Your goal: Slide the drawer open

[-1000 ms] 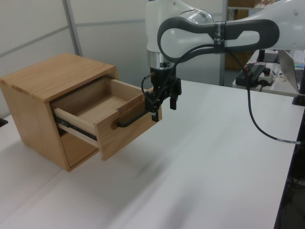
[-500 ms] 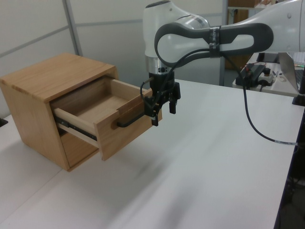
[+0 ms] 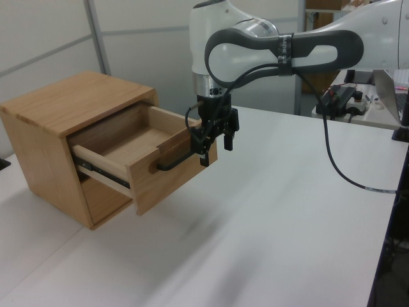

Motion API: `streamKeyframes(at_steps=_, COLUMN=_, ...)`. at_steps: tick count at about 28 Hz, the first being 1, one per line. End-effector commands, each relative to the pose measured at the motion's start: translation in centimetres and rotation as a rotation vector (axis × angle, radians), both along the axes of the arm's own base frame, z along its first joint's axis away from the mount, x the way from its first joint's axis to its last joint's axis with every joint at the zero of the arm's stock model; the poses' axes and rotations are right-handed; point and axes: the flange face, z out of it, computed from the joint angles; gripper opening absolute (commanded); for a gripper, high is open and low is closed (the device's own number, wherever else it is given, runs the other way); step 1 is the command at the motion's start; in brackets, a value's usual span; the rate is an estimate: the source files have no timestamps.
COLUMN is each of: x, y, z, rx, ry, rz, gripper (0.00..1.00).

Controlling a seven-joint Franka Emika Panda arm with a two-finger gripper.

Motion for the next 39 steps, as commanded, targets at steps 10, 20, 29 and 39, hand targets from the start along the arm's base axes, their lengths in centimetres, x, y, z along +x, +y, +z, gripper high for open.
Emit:
streamKeyframes(at_steps=10, x=0.7, y=-0.1, z=0.6, rx=-0.003, ry=-0.009, rz=0.021, gripper=1.00)
streamKeyframes(at_steps=20, x=1.4, y=-0.1, z=0.6, rx=-0.001, ry=-0.013, rz=0.016, gripper=1.00)
streamKeyframes(at_steps=29, x=1.4, y=-0.1, z=0.5, rx=-0.001, ry=-0.012, rz=0.019, gripper=1.00)
streamKeyframes(at_steps=39, x=1.4, y=-0.4, z=0.5, rx=-0.003, ry=-0.012, rz=0.019, gripper=1.00)
